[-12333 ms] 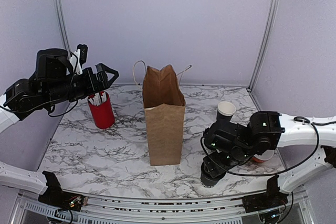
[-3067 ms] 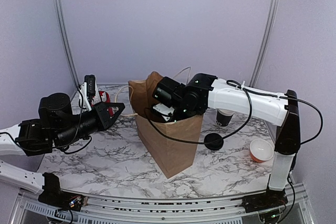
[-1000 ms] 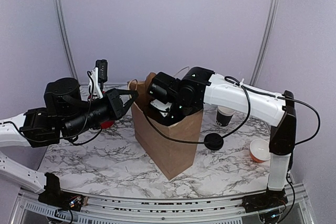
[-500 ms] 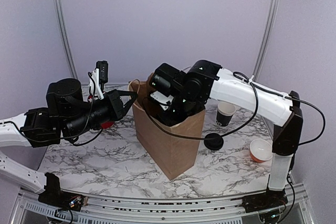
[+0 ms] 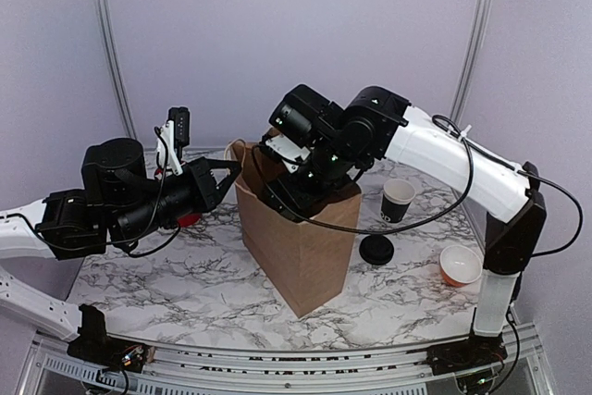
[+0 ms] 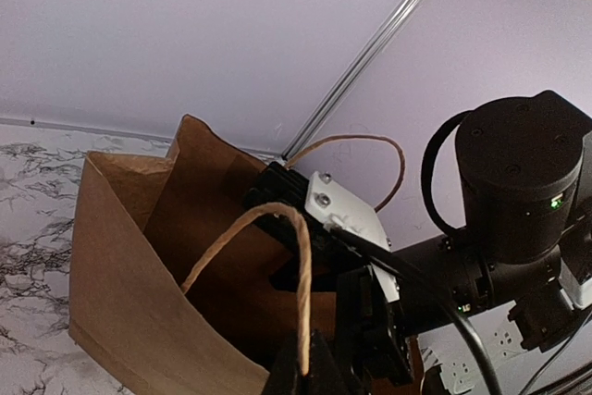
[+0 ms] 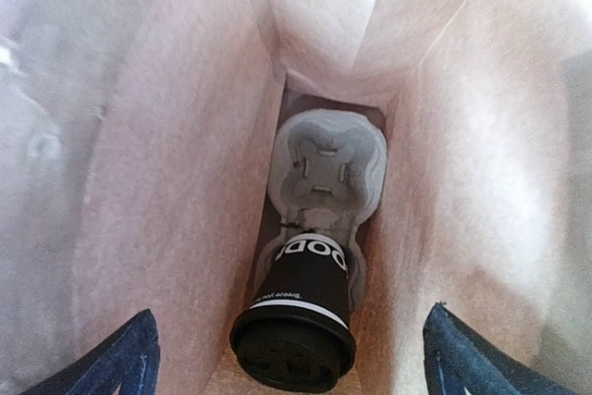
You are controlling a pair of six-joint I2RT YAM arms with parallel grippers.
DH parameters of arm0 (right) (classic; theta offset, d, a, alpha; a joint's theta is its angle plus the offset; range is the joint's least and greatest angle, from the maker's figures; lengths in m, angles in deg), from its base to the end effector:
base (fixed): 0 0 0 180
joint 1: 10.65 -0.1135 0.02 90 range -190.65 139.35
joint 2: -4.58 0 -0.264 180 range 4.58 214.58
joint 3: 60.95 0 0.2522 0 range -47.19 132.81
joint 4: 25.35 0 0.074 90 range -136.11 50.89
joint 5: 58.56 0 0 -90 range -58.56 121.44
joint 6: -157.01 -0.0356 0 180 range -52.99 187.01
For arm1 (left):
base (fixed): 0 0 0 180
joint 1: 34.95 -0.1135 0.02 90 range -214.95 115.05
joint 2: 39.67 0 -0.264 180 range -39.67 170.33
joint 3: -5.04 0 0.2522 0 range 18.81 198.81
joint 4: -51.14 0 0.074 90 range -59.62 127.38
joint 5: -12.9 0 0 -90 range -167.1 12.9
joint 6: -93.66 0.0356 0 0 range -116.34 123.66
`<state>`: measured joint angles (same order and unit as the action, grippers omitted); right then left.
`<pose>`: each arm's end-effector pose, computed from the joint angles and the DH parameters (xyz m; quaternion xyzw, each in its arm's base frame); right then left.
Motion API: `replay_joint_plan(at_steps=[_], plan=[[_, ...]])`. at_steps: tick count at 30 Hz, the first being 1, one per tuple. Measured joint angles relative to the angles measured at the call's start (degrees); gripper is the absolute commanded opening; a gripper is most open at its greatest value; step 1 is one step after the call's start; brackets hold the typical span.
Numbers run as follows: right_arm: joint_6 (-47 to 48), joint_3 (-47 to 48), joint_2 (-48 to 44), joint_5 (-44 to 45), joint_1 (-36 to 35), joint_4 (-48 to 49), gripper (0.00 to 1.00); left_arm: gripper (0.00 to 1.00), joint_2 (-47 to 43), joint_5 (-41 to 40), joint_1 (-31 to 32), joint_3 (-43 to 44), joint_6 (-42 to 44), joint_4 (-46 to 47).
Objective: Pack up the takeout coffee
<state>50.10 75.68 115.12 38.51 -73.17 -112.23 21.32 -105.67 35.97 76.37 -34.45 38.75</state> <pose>0.1850 0.3462 0.3762 -0.3600 0.8964 0.1149 0.2317 0.0963 -0.2262 0.3859 0.0326 0.7174 -0.4448 0.5352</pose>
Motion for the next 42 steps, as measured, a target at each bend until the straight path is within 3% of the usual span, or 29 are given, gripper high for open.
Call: replay_joint_plan(at_steps=[13, 23, 36, 42], plan=[[-0.04, 2.25, -2.27, 0.83, 0.0, 3.69, 0.97, 0.02, 0.37, -0.02, 0.0, 0.79, -0.04, -0.24], [0.13, 2.23, -7.58, 0.98, 0.02, 12.02, 0.98, 0.18, 0.81, -0.04, 0.02, 1.36, 0.0, -0.61], [1.33, -3.1, -17.38, 2.08, 0.39, 25.59, 0.98, 0.56, 0.0, -0.52, 0.04, 2.49, 1.07, -0.85], [1.62, -9.73, -22.34, 4.59, 1.25, 29.29, 0.99, 0.94, -3.21, -1.53, 0.09, 2.38, 2.56, -0.96]])
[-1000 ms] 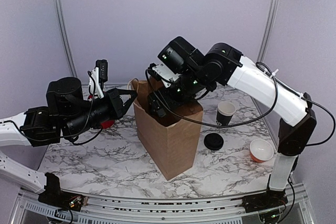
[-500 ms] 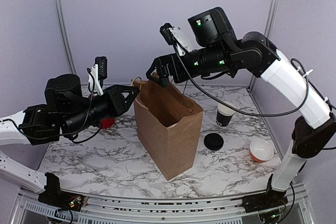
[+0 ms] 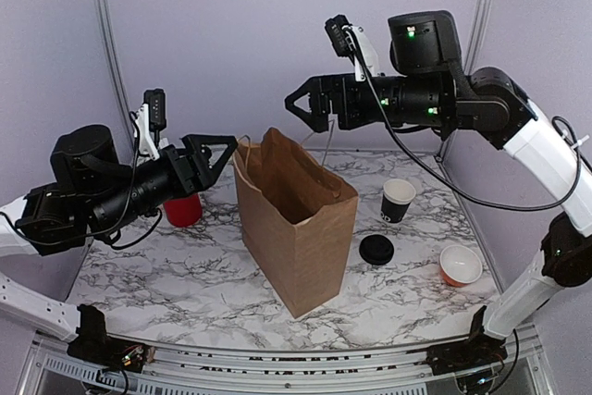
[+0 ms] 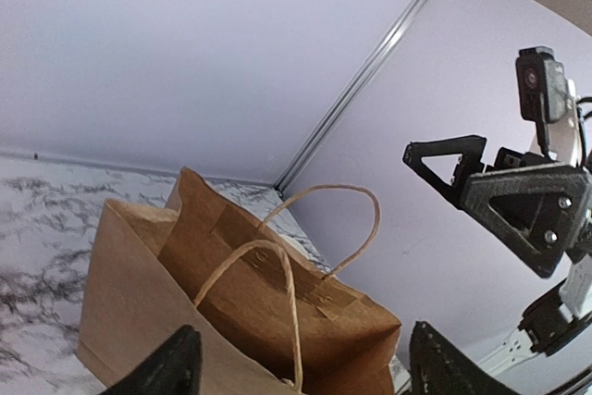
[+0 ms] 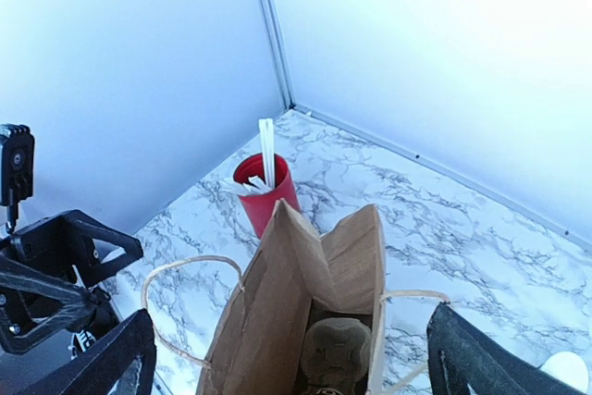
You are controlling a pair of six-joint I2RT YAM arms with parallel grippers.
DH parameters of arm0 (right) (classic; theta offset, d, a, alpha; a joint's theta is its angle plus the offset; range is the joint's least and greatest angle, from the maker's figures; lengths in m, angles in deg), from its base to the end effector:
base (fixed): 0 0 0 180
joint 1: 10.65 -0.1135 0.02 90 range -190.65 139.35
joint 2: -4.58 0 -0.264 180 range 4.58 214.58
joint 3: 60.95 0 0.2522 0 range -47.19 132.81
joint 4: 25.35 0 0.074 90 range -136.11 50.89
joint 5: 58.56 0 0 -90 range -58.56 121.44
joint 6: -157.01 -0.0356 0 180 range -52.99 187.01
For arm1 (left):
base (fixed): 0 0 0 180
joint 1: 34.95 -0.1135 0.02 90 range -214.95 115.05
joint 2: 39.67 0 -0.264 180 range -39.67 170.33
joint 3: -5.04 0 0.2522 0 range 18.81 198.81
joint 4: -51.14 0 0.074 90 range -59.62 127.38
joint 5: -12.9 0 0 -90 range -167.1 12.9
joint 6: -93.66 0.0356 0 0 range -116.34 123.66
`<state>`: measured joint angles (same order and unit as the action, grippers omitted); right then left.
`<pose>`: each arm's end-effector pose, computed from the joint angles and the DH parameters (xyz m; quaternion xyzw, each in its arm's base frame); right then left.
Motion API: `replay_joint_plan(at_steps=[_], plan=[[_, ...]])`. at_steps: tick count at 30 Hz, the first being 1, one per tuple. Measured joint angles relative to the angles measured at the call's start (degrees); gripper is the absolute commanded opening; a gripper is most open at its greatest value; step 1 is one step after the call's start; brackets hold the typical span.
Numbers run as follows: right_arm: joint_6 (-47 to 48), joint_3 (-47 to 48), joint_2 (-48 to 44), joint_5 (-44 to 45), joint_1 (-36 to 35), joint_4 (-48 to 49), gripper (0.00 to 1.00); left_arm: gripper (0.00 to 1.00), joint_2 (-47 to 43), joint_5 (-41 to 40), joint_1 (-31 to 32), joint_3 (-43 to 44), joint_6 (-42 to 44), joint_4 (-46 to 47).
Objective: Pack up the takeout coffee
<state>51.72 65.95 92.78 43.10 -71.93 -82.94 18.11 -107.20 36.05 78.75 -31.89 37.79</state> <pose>0.1560 0.2698 0.4998 -0.2618 0.7681 0.2935 0.5053 0.0906 -0.2083 0.4108 0.0244 0.6928 -0.4522 0.5612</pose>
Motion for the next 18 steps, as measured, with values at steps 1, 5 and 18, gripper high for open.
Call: replay_joint_plan(at_steps=[1, 5, 18], plan=[[0.0, -1.4, -1.27, 0.57, 0.26, 0.66, 0.99, 0.98, -0.85, -0.42, -0.02, -0.13, 0.02, 0.0], [-0.13, -6.47, -6.47, 2.75, 1.31, 3.08, 1.0, 0.99, -3.1, -1.79, 0.0, -0.9, 1.57, -0.04], [-2.91, -23.34, -18.84, 9.75, 2.67, 8.96, 1.0, 0.99, -8.72, -14.32, -1.31, -2.1, 2.95, -7.54]])
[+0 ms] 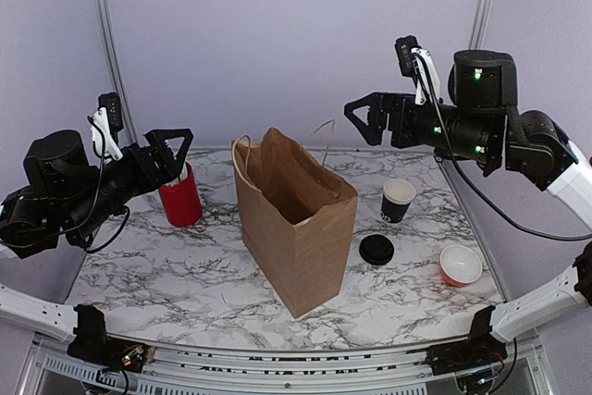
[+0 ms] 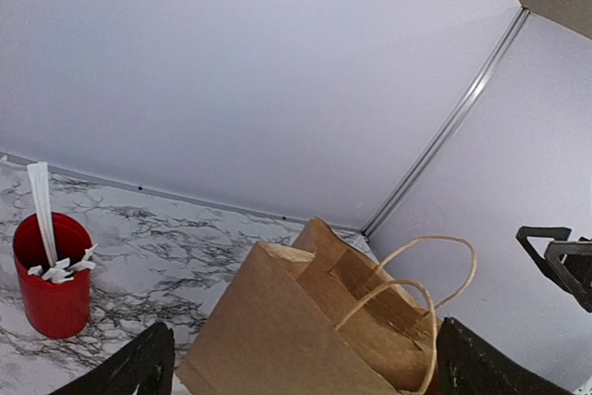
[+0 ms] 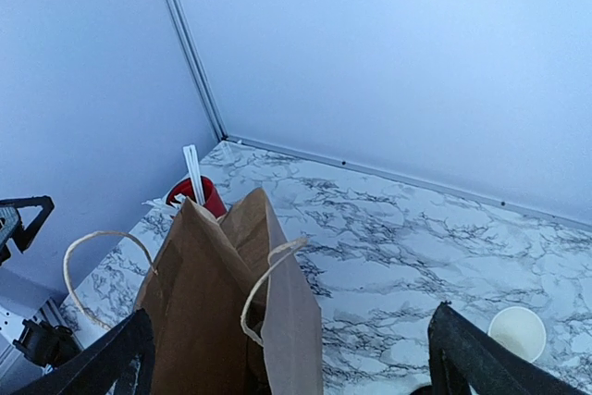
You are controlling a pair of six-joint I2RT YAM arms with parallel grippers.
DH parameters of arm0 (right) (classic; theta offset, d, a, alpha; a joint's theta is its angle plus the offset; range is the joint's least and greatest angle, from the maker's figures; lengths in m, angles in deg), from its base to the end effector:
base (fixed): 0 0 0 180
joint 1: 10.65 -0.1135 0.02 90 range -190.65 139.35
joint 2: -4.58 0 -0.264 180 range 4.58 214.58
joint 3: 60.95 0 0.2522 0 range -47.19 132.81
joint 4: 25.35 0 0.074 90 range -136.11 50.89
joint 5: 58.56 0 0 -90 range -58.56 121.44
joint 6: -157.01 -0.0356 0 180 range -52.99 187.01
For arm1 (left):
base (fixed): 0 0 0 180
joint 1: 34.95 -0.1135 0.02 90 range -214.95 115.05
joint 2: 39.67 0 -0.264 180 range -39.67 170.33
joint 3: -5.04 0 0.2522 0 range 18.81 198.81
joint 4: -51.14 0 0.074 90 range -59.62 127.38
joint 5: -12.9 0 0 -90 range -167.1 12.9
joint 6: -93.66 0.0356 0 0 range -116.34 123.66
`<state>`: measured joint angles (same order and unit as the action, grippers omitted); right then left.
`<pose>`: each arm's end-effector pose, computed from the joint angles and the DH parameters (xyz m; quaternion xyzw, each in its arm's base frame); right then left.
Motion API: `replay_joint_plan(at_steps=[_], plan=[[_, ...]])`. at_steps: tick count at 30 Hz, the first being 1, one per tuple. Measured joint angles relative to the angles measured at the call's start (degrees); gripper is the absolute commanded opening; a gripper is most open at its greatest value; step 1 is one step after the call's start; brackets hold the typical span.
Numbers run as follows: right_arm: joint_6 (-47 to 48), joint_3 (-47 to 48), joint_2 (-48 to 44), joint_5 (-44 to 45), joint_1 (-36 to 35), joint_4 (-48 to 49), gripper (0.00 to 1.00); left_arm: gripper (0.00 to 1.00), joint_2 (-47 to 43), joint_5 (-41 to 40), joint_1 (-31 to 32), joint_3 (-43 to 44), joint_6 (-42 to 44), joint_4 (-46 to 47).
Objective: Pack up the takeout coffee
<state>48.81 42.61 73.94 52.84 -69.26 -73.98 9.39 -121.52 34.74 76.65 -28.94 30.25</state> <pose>0.1357 0.1975 0.4756 -0.1615 0.7681 0.2590 0.5629 0.0856 -0.1595 0.4125 -0.0519 0.6978 -0.3519 0.6217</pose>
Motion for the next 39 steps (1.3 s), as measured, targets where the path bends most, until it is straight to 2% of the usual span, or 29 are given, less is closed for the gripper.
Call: replay_joint_plan(at_steps=[4, 8, 14, 19, 24, 30, 39], plan=[[-0.92, -3.3, -2.49, 1.14, 0.13, 0.74, 1.0, 0.99, -0.22, -1.46, -5.35, 1.27, -2.27, -7.19], [-1.7, -5.14, -4.28, 1.79, 0.15, 1.49, 1.0, 0.99, -1.51, -1.25, -13.86, 1.46, -4.76, -14.05], [-2.34, -6.95, -5.92, 2.32, 0.17, 1.75, 1.0, 0.99, -2.71, 2.01, -25.0, 1.51, -5.53, -20.59], [-2.78, -7.87, -7.91, 2.6, 0.26, 1.81, 1.0, 0.99, -0.39, 10.05, -36.83, 1.29, -4.92, -22.25], [-3.17, -8.87, -10.32, 2.78, 0.31, 1.84, 1.0, 0.99, 5.9, 22.47, -47.84, -0.46, -3.89, -22.05], [-4.09, -11.15, -12.76, 3.17, 0.35, 1.73, 1.0, 0.99, 13.62, 29.75, -51.15, -2.27, -2.67, -21.31], [-4.74, -12.17, -16.0, 3.45, 0.35, 1.51, 1.0, 0.9, 18.8, 31.43, -51.39, -2.32, -1.77, -18.4]])
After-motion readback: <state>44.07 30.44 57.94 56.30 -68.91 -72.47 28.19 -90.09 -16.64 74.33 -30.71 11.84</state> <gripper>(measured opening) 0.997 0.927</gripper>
